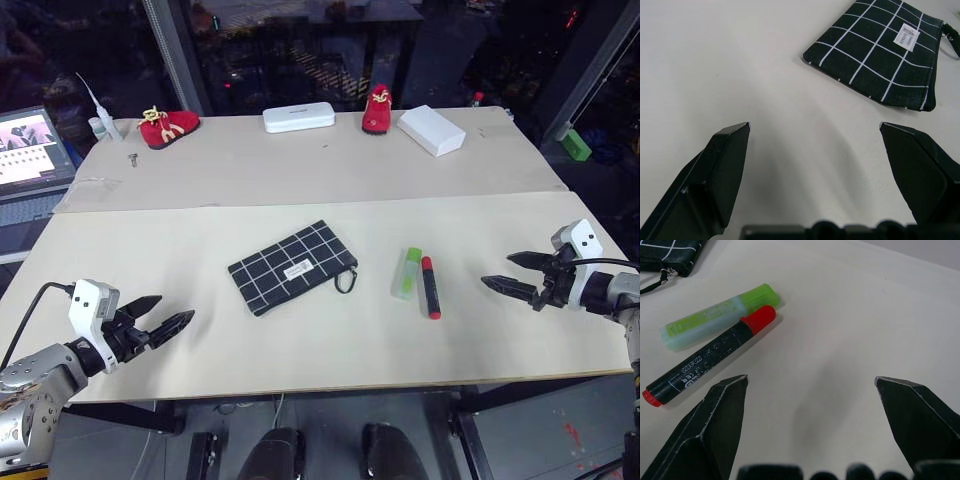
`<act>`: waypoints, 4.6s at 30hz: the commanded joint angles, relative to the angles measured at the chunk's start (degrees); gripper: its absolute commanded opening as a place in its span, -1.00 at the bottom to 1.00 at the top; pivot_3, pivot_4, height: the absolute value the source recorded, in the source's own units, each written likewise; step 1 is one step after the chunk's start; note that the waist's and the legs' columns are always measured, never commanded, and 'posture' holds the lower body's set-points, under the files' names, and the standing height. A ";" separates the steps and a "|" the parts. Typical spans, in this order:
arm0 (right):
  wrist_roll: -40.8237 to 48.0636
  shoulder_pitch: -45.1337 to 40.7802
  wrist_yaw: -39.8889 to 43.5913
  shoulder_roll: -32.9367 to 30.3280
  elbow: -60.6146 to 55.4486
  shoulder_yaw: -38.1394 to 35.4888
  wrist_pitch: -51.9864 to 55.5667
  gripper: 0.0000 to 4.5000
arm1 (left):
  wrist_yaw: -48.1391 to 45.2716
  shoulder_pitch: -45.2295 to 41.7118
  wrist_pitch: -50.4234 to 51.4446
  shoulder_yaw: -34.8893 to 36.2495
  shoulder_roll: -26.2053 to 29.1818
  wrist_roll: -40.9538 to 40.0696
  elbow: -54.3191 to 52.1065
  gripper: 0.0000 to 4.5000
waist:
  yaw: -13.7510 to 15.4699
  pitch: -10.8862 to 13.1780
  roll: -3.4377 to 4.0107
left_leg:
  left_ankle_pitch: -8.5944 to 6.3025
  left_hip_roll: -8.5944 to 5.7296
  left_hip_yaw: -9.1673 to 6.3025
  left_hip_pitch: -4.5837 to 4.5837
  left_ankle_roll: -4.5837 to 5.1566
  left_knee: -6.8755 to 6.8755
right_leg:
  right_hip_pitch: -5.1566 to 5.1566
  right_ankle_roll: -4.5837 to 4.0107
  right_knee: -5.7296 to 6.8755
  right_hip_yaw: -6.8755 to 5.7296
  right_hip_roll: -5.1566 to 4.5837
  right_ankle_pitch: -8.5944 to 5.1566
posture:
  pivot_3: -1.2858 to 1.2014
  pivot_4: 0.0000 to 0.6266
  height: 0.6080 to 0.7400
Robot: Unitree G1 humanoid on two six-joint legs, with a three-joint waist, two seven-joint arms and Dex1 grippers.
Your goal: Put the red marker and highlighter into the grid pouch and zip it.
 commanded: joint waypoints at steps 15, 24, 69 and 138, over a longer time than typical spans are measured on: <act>-0.39 -4.76 -1.32 1.07 3.07 0.56 -0.17 -0.69 | -8.58 -5.55 -32.85 -5.40 2.67 15.47 14.11 1.00 | 0.11 0.00 0.00 | -0.05 0.25 0.34 0.01 0.07 0.00 | -0.11 -0.13 -0.05 0.09 0.06 0.10 | 0.03 -0.52 1.00; 1.43 -8.59 0.22 4.76 -1.02 2.70 2.47 -0.96 | -9.67 -7.77 -46.21 -9.50 5.66 22.35 20.41 1.00 | 0.07 0.00 0.00 | -0.06 0.52 0.50 0.02 0.08 0.00 | -0.14 -0.23 -0.05 0.09 0.17 0.17 | 0.03 -0.52 1.00; -33.24 -28.24 -20.39 34.04 8.69 39.37 -7.21 -0.96 | -2.80 -26.83 -77.01 -30.40 -1.03 40.01 40.10 1.00 | -0.90 -0.07 -0.07 | -0.13 0.54 0.65 0.62 -0.10 0.01 | -0.09 -0.29 0.53 0.00 0.51 0.32 | 0.03 -0.52 1.00; -10.87 -32.66 -17.02 34.33 10.23 17.42 14.78 0.69 | 6.30 -25.36 -41.94 -28.61 -12.12 26.74 20.44 -1.00 | -1.14 -0.06 -0.07 | -0.23 0.67 0.76 -0.03 -0.01 0.06 | -0.68 -0.30 0.73 0.08 0.63 0.32 | 0.03 -0.52 1.00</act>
